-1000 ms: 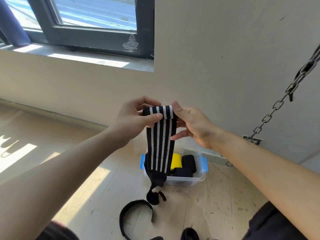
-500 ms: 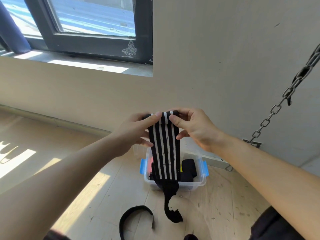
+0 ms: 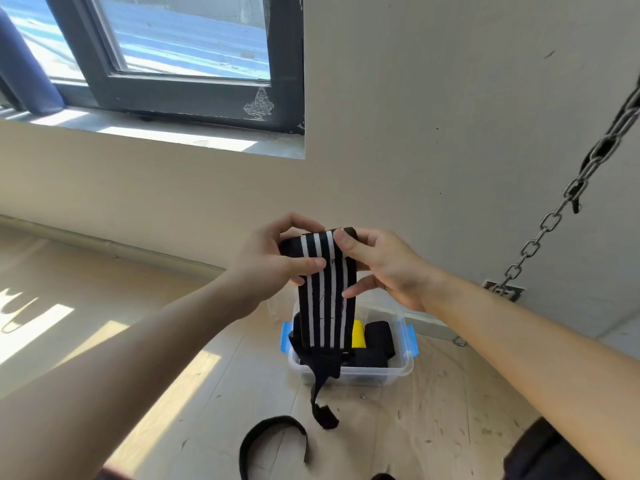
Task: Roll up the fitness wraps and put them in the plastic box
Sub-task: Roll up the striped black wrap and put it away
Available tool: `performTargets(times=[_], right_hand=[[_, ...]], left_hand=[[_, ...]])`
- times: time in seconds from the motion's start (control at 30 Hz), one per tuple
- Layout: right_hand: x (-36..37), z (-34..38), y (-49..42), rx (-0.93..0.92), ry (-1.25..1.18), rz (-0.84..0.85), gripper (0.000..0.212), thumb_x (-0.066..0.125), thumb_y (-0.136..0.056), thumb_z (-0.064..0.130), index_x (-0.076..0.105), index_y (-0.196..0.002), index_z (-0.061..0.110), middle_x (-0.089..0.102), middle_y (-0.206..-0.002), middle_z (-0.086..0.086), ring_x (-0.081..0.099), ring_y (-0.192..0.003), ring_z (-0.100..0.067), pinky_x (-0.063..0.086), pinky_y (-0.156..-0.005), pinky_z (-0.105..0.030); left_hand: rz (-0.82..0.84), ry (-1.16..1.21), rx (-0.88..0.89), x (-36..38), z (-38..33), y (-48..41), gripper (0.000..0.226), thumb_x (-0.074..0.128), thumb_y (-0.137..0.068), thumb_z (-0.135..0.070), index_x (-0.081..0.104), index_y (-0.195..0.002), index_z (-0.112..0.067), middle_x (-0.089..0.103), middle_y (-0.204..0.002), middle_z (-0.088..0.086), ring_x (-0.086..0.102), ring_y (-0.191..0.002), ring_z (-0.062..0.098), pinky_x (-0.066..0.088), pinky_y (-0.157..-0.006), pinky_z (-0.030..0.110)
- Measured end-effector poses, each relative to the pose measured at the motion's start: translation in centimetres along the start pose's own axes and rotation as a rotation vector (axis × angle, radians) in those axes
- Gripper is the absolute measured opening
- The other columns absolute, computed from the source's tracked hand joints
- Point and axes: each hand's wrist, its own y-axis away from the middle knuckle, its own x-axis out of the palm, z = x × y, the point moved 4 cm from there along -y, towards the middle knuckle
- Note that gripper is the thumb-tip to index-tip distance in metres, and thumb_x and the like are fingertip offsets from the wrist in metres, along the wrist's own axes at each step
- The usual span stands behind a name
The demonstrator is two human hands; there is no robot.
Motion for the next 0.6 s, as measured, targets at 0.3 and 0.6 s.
performTargets(times=[0.3,0.6], right_hand=[[-0.4,0.27,0.17,-0.1,-0.043,-0.042,0.02,0.062,-0.099,0.018,0.068,-0.117,0.01,0.075,-0.103,-0.009,0.072,-0.095,-0.019,0.053,-0.053,-0.025],[-0.58,0.23,0.18,-0.145,-0.07,-0.016,0.035,0.065,-0.092,-0.005,0.067,-0.12,0.017,0.072,-0.106,-0.008,0.073,-0.1,-0.021,0.061,-0.07,-0.03]], left_hand=[[0.048,0.065,-0.215,0.13,0.46,0.08,0.041,0.079,-0.086,-0.036,0.067,-0.122,-0.021,0.072,-0.114,0.013,0.075,-0.089,0.028,0.059,-0.062,0.032],[0.068,0.046,-0.19,0.24,0.23,0.26,0.028,0.065,-0.097,-0.032,0.069,-0.117,-0.013,0.073,-0.108,0.018,0.073,-0.084,0.025,0.056,-0.058,0.026]])
